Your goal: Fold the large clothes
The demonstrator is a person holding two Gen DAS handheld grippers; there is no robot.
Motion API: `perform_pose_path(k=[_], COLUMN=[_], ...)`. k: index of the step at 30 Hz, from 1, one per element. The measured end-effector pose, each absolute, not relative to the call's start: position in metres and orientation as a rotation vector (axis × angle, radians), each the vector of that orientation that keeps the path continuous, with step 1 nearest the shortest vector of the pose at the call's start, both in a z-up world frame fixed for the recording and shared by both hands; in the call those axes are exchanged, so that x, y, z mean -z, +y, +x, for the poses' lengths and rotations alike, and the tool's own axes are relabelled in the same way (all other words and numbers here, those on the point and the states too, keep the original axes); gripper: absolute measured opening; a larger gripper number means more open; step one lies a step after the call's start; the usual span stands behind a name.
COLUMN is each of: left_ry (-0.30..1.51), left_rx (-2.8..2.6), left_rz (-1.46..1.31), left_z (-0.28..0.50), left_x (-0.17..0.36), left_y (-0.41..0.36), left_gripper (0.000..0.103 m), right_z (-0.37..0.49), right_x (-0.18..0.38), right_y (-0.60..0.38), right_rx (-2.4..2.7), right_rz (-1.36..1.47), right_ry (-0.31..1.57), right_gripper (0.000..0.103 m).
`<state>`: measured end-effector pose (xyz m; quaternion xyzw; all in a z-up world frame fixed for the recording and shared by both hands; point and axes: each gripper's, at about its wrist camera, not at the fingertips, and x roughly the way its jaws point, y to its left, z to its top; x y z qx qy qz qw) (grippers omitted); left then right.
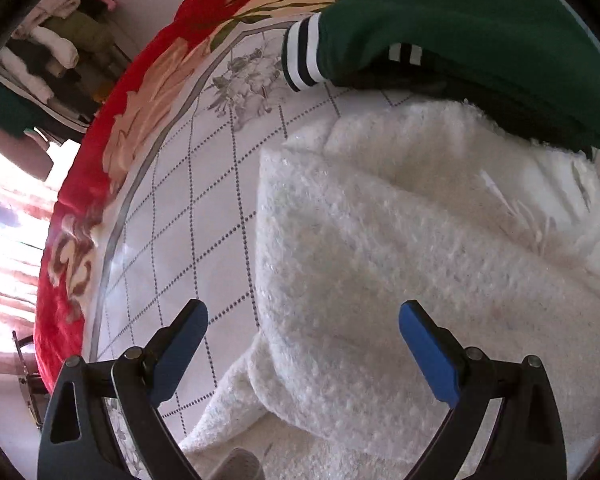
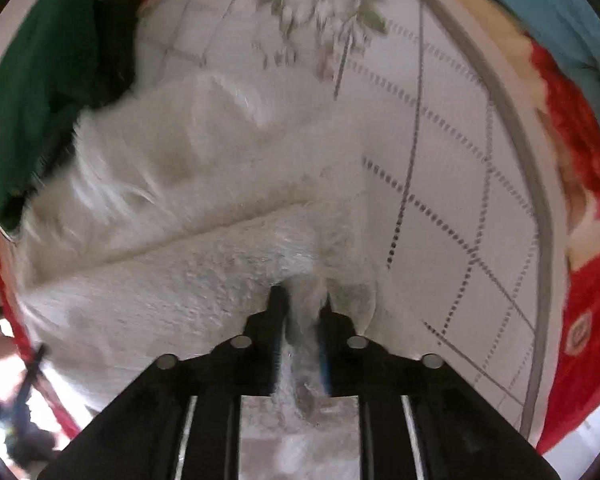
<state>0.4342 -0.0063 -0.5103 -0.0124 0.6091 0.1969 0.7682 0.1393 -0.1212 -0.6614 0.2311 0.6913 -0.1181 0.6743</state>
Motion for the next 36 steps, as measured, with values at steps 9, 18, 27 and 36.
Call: perform_pose_path(k=[9,18,27,36], left_ry=[1.244,1.273,1.289,1.286], left_rx=[-0.506,-0.425,-0.374,-0.384], left_rz=[0.229,0.340,0.316,0.266], left_z=[0.491,0.534,0.522,0.524], left_x=[0.507,0.551,0.563,0.552], left_y=[-0.027,-0.045,-0.043,-0.039], left_gripper=[0.098,0.098,0.098,0.098], right_z=[0.217,0.254,0.239,0.259], right_x=[0.654,0.743,0.675,0.685], right_y=[-0.053,-0.003,-0.013,-0.022], right_rx=[0.088,0.250,0.237,0.205], right_rz=[0.682,0.595,0.660,0.664], right_ry=[1.578,1.732,1.482,1.503], right_gripper=[0.053,0.045,0.000,0.000])
